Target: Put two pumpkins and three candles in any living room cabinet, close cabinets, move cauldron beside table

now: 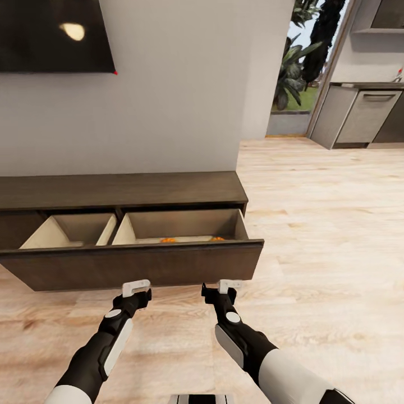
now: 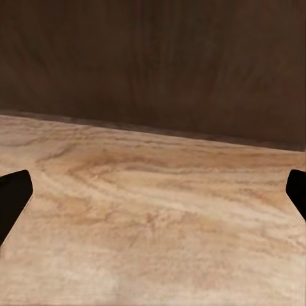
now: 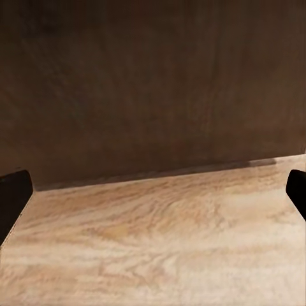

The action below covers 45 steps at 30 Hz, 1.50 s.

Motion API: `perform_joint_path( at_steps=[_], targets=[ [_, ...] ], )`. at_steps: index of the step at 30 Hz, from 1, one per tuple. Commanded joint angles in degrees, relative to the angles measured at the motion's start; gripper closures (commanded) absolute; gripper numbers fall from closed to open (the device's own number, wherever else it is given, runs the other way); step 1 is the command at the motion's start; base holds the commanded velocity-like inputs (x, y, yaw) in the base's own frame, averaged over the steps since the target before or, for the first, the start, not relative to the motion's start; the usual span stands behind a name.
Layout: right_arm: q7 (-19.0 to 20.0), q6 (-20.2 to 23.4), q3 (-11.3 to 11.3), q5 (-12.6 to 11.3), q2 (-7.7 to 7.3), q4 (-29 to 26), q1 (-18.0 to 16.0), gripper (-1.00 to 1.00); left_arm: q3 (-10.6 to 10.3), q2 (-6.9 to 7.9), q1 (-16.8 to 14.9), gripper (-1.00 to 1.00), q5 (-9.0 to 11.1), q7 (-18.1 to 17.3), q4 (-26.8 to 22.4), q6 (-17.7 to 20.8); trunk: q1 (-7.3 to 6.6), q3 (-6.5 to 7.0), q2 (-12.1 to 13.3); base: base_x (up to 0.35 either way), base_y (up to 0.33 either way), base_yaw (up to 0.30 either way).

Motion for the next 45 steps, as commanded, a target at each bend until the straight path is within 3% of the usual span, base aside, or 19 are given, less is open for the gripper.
perform_joint_path(
  at_steps=[1,16,45],
  targets=[
    [-0.32,-0.44,0.43,-0.59,0.00,0.09,-0.09,-1.00,-0.18,0.05,-0.01,-1.00,0.54,0.47,-0.09,0.20,0.02,-0.05,-0.02,0.293,0.094,0.000],
    [-0.31,-0.39,0.43,-0.58,0.00,0.09,-0.09,-1.00,-0.21,0.07,-0.01,-1.00,0.54,0.57,-0.02,0.21,0.02,-0.05,-0.02,0.303,0.041,0.000],
    [-0.31,-0.36,0.43,-0.61,0.00,0.09,-0.09,-1.00,-0.21,-0.04,-0.01,-1.00,0.55,0.44,-0.01,0.21,0.07,-0.49,-0.05,0.028,0.006,0.000]
  ],
)
